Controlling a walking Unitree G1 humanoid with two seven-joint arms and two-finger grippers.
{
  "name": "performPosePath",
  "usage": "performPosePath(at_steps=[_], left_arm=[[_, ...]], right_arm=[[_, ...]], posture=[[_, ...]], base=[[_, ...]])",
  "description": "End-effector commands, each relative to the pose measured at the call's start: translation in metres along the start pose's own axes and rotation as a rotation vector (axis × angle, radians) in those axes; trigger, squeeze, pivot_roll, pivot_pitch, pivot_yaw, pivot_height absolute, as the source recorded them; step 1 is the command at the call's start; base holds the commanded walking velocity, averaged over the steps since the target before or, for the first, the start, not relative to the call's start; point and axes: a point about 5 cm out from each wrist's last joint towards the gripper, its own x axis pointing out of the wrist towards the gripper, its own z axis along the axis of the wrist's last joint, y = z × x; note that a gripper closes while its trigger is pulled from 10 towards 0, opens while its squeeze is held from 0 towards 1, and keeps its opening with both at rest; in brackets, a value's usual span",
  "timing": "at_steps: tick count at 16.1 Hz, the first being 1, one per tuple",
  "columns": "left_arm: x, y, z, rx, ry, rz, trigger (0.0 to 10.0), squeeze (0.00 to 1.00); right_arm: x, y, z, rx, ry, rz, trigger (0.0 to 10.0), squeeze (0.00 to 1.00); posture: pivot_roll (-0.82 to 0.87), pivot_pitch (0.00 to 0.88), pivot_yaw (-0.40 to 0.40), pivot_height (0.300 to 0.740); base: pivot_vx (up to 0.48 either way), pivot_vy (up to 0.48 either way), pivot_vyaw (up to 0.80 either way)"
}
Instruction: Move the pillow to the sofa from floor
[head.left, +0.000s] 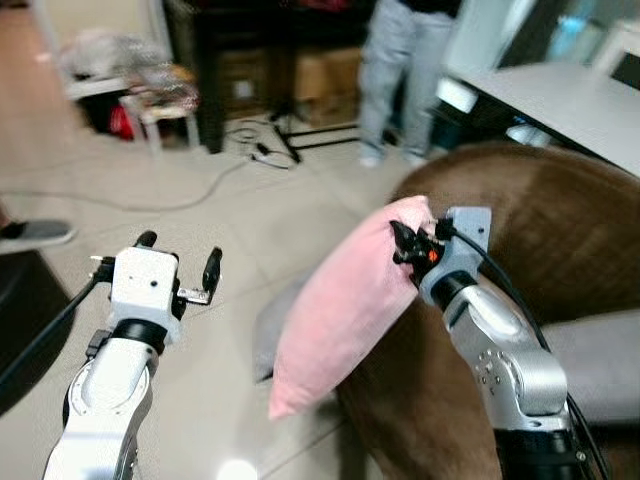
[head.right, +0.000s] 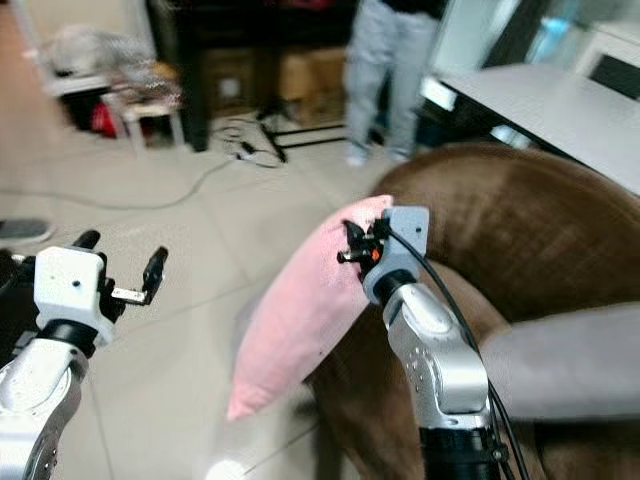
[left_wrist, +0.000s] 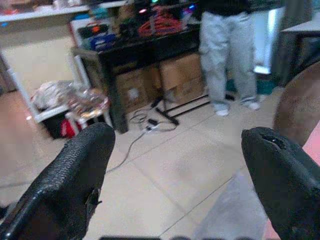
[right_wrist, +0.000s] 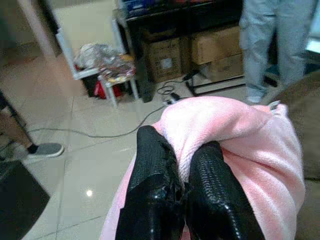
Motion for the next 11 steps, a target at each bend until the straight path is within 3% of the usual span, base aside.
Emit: performPosePath(at_steps=[1, 10, 11], left_arm=[[0.0, 0.0, 0.004, -0.007, -0.017, -0.004, 10.0, 0.0], [-0.001, 0.003, 0.008, -0.019, -0.028, -0.055, 10.0, 0.0], [-0.002, 0.003, 0.008, -0.019, -0.027, -0.058, 10.0, 0.0]], right_arm=[[0.001, -0.001, 0.011, 0.004, -0.055, -0.007, 10.0, 0.0], [0.002, 0.008, 0.01, 0.022, -0.077, 0.018, 10.0, 0.0], [0.002, 0.009, 0.009, 0.018, -0.075, 0.026, 10.0, 0.0]], posture=[[0.0, 0.0, -0.096, 0.74], [0.0, 0.0, -0.051, 0.74], [0.0, 0.0, -0.047, 0.74]], base=[[0.0, 0.0, -0.8], [0.028, 0.0, -0.8], [0.274, 0.0, 0.0]])
